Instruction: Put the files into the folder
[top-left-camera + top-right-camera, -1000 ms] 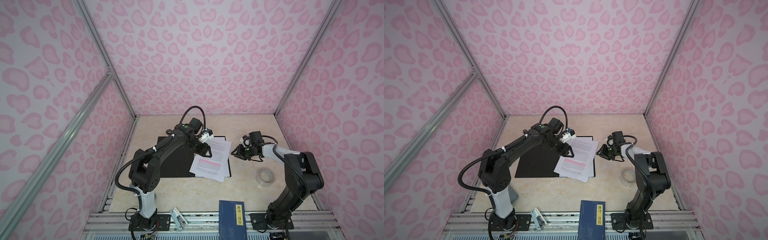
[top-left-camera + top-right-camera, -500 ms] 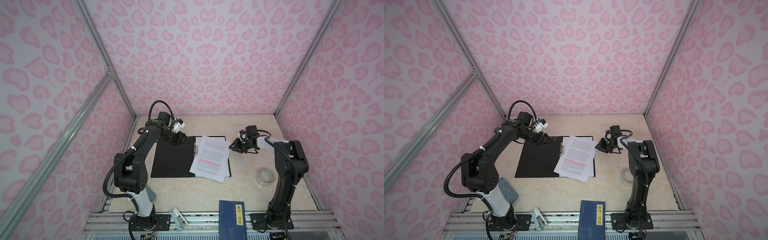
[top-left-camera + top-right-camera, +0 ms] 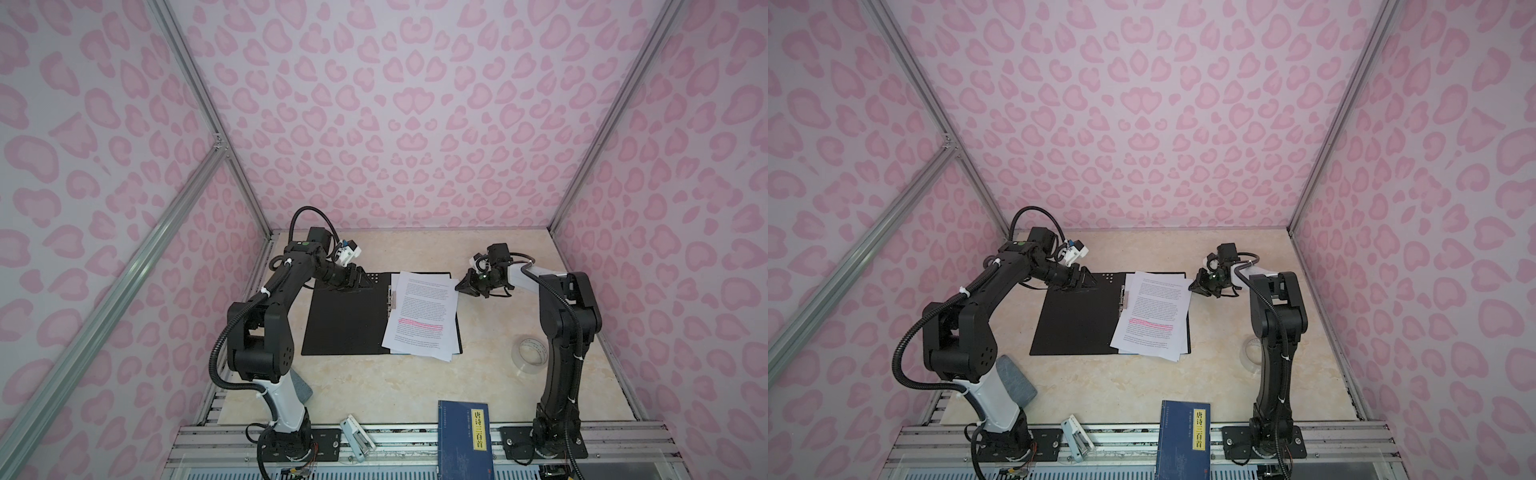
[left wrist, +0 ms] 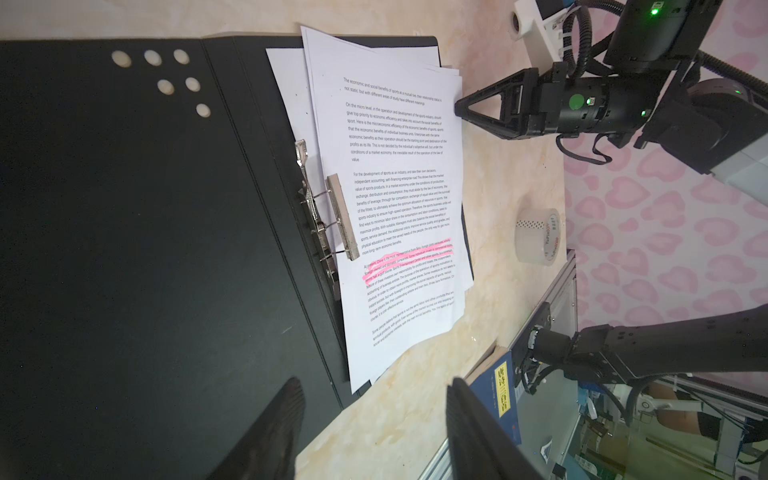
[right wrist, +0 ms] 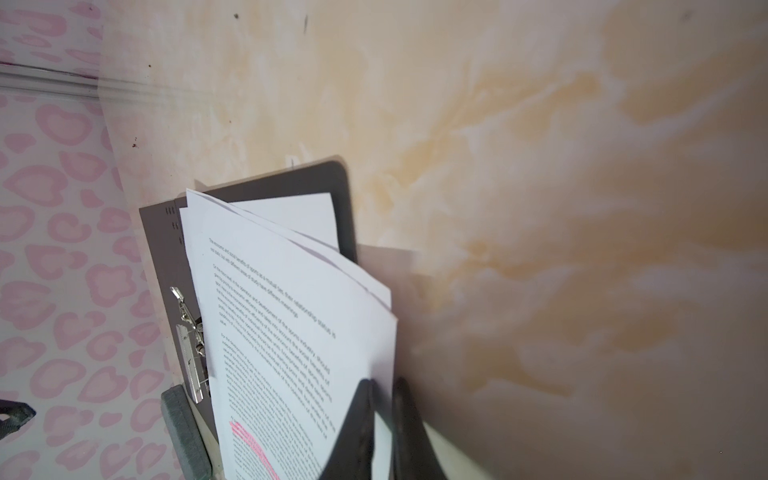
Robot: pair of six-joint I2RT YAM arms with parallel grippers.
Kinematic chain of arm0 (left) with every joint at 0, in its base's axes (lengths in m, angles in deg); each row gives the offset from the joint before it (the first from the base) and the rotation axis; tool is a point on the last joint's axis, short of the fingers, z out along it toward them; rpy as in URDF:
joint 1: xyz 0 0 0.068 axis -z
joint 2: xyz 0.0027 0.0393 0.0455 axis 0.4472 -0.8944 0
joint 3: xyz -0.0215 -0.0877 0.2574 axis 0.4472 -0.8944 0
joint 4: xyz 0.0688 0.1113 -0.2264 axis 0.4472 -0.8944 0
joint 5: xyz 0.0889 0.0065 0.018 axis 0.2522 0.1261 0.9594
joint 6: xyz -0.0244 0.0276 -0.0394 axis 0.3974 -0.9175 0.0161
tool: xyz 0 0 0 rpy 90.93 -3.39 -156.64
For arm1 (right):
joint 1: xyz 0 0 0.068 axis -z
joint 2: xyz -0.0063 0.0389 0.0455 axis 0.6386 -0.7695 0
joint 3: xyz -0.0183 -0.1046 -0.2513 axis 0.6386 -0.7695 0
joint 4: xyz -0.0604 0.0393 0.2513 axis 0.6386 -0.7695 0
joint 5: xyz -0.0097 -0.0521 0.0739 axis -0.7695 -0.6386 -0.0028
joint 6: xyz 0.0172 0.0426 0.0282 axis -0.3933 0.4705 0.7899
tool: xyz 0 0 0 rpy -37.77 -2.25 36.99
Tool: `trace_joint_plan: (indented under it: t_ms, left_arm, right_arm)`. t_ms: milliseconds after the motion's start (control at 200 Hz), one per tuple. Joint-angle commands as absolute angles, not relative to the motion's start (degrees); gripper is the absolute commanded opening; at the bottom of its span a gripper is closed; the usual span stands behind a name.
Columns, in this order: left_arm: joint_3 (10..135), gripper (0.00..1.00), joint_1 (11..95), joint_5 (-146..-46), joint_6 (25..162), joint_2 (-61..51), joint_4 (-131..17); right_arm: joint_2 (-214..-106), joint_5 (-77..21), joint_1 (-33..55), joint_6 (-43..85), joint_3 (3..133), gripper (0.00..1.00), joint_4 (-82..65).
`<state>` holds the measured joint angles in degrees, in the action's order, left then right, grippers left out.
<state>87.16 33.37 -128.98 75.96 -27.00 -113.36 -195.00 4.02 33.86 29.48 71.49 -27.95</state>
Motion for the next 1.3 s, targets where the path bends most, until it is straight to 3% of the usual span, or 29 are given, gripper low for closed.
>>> trace_joint_plan:
  t_ms: [0,500,920,1095,1295]
  left_arm:
    - [87.56,0.58,33.16,-130.3,75.81,-27.45,-113.14]
    - [87.57,0.58,32.63,-130.44,75.73,-28.18,-113.1]
    - [87.21,0.58,32.45,-130.67,75.54,-28.43,-113.23]
    - [87.12,0.58,32.37,-130.79,75.52,-28.35,-113.23]
    - [86.51,0.58,32.19,-130.84,75.37,-28.02,-113.06]
  right_arm:
    - [-196.3,3.35,33.82,28.55,72.95,0.12,-30.27]
    - [-199.6,4.53,32.84,26.67,82.2,0.03,-34.63]
    - [-203.15,1.46,29.06,19.5,91.52,0.02,-45.36]
    - [-203.15,1.34,28.97,20.46,91.22,0.04,-44.47]
    - [-203.15,-0.3,28.97,20.2,91.94,0.14,-45.36]
